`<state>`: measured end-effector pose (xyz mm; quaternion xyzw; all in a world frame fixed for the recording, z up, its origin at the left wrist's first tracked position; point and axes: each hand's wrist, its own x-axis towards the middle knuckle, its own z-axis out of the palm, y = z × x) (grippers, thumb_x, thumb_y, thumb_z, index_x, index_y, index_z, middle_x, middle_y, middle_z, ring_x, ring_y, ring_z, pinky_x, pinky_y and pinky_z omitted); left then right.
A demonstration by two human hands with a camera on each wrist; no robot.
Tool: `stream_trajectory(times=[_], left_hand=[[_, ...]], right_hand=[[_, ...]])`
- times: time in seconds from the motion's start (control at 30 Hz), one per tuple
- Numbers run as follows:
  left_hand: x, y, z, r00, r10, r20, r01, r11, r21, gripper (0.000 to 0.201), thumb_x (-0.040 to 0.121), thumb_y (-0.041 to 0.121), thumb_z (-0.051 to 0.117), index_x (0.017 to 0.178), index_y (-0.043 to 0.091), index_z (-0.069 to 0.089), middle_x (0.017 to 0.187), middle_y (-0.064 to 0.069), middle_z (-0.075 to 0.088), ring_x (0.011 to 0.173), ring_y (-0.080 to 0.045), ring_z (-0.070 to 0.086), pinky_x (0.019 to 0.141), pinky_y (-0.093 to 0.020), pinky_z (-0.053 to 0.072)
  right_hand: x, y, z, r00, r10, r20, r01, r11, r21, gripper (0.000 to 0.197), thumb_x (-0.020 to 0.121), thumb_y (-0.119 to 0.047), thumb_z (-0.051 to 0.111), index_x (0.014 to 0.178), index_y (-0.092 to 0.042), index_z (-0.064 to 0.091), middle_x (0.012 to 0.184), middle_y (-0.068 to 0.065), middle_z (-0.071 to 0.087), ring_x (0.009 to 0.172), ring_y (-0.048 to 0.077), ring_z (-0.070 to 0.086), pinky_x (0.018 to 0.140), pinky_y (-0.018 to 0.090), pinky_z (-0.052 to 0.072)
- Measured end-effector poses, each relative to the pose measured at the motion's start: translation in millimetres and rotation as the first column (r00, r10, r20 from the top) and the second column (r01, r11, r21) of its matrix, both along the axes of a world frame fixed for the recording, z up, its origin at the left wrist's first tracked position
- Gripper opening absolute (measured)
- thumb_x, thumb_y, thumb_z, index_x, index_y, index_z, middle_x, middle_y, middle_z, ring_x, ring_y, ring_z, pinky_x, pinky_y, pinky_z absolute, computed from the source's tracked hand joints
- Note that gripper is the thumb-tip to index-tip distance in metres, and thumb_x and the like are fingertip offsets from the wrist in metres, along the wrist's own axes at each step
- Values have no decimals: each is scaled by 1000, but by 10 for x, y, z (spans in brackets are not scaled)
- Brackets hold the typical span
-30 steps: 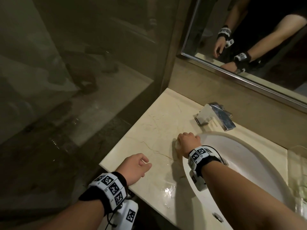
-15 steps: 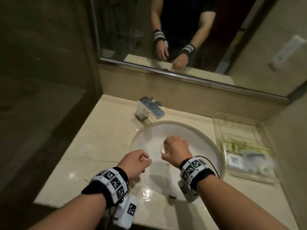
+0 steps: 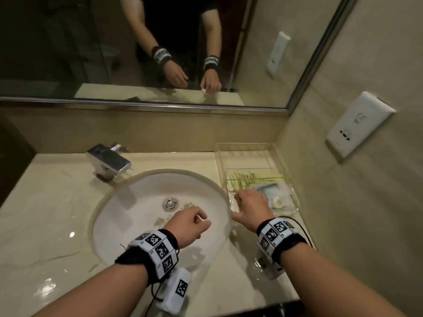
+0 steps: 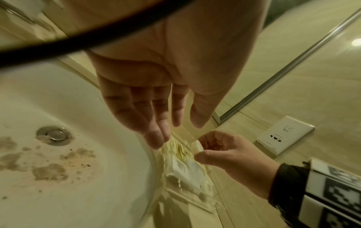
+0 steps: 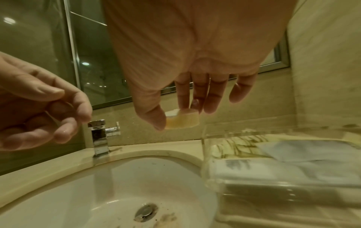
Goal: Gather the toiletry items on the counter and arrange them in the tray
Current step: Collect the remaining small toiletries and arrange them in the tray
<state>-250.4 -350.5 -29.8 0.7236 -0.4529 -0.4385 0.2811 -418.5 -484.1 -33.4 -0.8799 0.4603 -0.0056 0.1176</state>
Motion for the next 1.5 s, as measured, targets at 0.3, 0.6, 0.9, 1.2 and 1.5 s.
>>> stream_trajectory(times=[0.3,0.6,0.9,1.2,1.5], left_hand=[[-366,-313,-44,999,-16,50,16,1000,10,18,91,34,58,102,20,58,85,1,65,71,-14,68,71,-30,51],[-415,-304,-108,993,76,90,-81,995,50,21,92,35,57,106,19,58,85,6,64,69,-10,66,68,-25,50],[-268,-60,-217,971,216,98,-227,966,121,19,91,34,58,105,21,59,92,1,65,68,-9,67,68,-26,52],[-204,26,-234,956,281,87,-292,944,151,19,91,34,58,105,22,59,89,4,64,69,-9,67,66,-23,51],[-349,-347,-205,979,133,154,-154,978,138,30,88,39,60,113,23,58,97,5,66,82,-12,65,76,-27,52]], right_hand=[[-446,-419,-93,998,-51,25,51,998,21,41,79,-39,65,115,-22,55,110,-5,57,104,17,50,95,36,37],[-511,-860,-210,995,-94,-23,95,994,53,38,80,-36,65,114,-22,55,111,-3,57,104,18,51,94,38,40],[-42,-902,-519,1000,-30,-4,30,997,70,37,75,-33,72,104,-23,51,94,-3,62,93,21,58,85,42,51],[12,-925,-633,994,45,-105,-49,998,-37,34,83,-45,65,103,-20,55,98,0,65,101,23,54,87,39,46],[-598,-952,-371,998,65,26,-66,997,33,72,77,-61,63,135,-23,44,144,0,39,132,20,34,112,38,32]])
